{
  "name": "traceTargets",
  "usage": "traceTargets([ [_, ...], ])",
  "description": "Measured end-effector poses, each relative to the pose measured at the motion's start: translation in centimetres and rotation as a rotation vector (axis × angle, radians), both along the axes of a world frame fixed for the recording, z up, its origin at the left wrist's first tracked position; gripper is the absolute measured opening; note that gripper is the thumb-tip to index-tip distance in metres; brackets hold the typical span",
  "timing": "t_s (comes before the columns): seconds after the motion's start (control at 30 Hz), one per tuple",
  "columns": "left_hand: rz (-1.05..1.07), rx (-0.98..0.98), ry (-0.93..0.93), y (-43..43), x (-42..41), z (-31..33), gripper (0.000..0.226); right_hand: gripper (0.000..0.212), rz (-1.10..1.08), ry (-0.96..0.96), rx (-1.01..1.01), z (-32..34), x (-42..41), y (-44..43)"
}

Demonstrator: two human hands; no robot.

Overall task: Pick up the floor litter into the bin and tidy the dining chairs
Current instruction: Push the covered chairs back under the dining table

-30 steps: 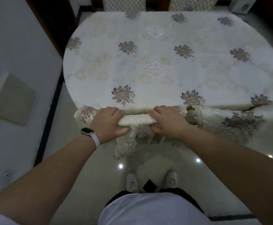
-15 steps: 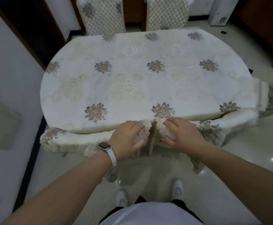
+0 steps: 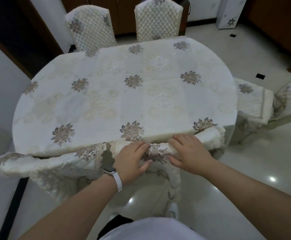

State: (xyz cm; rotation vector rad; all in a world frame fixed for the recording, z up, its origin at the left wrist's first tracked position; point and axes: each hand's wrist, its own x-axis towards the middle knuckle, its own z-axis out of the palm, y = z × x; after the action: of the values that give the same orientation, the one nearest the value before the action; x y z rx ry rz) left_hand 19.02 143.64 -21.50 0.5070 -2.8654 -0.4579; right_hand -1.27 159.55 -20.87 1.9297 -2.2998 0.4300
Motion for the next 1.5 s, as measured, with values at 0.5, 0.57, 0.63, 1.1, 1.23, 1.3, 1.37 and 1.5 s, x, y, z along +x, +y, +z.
traceTargets([
  [0.5,0.045,-0.072,-0.071,-1.9,-0.8,-1.7,0.045,0.052,-0.074,-0.076,-0.057,-2.5,-4.5,1.6],
  [0.57,-0.013,-0.103,-0.069,-2.5,-1.0,-1.7,0.042,0.051,-0.058,-0.065,-0.080,-2.9,-4.6,1.3],
  [0.63,-0.041,-0.105,-0.053,-2.7,-0.9,-1.8,0.040,0.050,-0.046,-0.048,-0.091,-3.1,-4.8,1.2],
  [1.1,-0.016,-0.077,-0.062,-4.0,1.1,-0.1,0.042,0.048,-0.023,-0.027,-0.143,-3.1,-2.7,-0.4],
  [1.23,0.019,-0.088,-0.076,-3.8,1.1,-0.2,0.036,0.047,-0.016,-0.032,-0.125,-3.1,-2.7,-0.5],
  [1.3,0.040,-0.070,-0.085,-3.8,1.0,0.0,0.037,0.045,-0.017,-0.037,-0.105,-3.0,-2.8,-0.5],
  [1.37,0.047,-0.054,-0.089,-3.5,1.0,0.3,0.043,0.043,-0.018,-0.039,-0.091,-2.9,-2.9,-0.6],
  [1.5,0.131,0.029,-0.132,-2.4,1.0,0.5,0.048,0.043,-0.036,-0.049,-0.070,-2.8,-2.6,-0.5],
])
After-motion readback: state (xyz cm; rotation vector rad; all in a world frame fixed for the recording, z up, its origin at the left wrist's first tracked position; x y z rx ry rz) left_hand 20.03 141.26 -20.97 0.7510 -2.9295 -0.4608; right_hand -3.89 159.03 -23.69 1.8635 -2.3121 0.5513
